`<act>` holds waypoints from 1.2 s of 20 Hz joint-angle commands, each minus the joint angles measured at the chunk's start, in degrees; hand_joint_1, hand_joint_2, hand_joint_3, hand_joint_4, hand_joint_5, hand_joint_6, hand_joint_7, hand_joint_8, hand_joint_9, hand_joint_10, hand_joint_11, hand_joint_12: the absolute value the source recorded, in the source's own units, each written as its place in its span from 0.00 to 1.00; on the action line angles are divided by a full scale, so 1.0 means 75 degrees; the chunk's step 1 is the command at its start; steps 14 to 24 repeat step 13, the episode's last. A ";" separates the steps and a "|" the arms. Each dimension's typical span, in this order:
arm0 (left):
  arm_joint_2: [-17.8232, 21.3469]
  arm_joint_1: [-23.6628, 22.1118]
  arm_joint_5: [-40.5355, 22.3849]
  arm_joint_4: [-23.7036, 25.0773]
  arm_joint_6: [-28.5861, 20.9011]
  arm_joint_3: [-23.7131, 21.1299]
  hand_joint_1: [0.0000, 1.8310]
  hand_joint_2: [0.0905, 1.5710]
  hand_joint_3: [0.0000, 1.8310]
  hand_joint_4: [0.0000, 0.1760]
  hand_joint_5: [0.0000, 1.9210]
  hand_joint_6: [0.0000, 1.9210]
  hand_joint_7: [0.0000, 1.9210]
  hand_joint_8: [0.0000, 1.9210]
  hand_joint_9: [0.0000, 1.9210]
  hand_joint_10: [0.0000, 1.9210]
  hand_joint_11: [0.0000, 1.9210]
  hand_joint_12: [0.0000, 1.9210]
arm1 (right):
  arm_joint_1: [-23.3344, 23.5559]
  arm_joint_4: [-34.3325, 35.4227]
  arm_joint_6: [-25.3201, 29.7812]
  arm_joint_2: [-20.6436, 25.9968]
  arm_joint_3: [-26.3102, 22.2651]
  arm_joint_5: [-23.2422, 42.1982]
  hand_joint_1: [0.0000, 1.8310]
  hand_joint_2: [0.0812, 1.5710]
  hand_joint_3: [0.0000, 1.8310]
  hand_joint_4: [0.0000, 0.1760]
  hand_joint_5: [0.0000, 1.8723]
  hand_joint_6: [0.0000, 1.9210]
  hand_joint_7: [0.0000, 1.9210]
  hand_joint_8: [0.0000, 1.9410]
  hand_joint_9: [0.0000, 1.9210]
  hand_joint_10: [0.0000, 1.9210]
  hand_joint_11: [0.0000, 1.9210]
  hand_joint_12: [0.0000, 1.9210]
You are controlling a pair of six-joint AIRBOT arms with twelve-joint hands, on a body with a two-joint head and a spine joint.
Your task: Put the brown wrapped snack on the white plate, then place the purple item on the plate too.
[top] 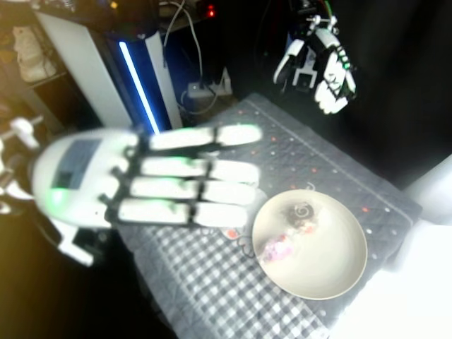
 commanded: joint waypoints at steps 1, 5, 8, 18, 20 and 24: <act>0.0018 0.0112 -0.1348 -0.0150 -0.0028 -0.0077 0.47 0.59 0.00 0.00 0.33 0.00 0.37 0.01 0.38 0.02 0.09 0.68 | -0.0337 0.0564 0.0012 0.0137 -0.0158 0.2008 0.42 0.50 0.00 1.00 0.02 0.01 0.01 0.00 0.00 0.00 0.00 0.00; 0.0071 0.0693 -0.1883 -0.0549 0.0069 -0.0372 0.42 0.61 0.00 0.00 0.29 0.00 0.31 0.00 0.32 0.00 0.00 0.82 | -0.2193 0.1940 0.0016 0.0362 -0.0705 0.3808 0.38 0.46 0.00 0.74 0.01 0.00 0.02 0.00 0.01 0.00 0.00 0.00; 0.0054 0.0684 -0.1883 -0.0705 0.0059 -0.0305 0.41 0.60 0.00 0.00 0.28 0.00 0.30 0.00 0.31 0.00 0.00 0.80 | -0.2255 0.2066 0.0056 0.0287 -0.0682 0.3829 0.37 0.45 0.00 0.70 0.02 0.00 0.03 0.01 0.02 0.01 0.00 0.00; -0.0011 0.0700 -0.1884 -0.0842 -0.0005 -0.0265 0.37 0.63 0.01 0.00 0.26 0.00 0.29 0.00 0.31 0.00 0.00 0.82 | -0.2255 0.2185 0.0069 0.0188 -0.0636 0.3840 0.36 0.44 0.00 0.69 0.04 0.01 0.03 0.00 0.02 0.00 0.00 0.00; -0.0011 0.0700 -0.1884 -0.0842 -0.0005 -0.0265 0.37 0.63 0.01 0.00 0.26 0.00 0.29 0.00 0.31 0.00 0.00 0.82 | -0.2255 0.2185 0.0069 0.0188 -0.0636 0.3840 0.36 0.44 0.00 0.69 0.04 0.01 0.03 0.00 0.02 0.00 0.00 0.00; -0.0011 0.0700 -0.1884 -0.0842 -0.0005 -0.0265 0.37 0.63 0.01 0.00 0.26 0.00 0.29 0.00 0.31 0.00 0.00 0.82 | -0.2255 0.2185 0.0069 0.0188 -0.0636 0.3840 0.36 0.44 0.00 0.69 0.04 0.01 0.03 0.00 0.02 0.00 0.00 0.00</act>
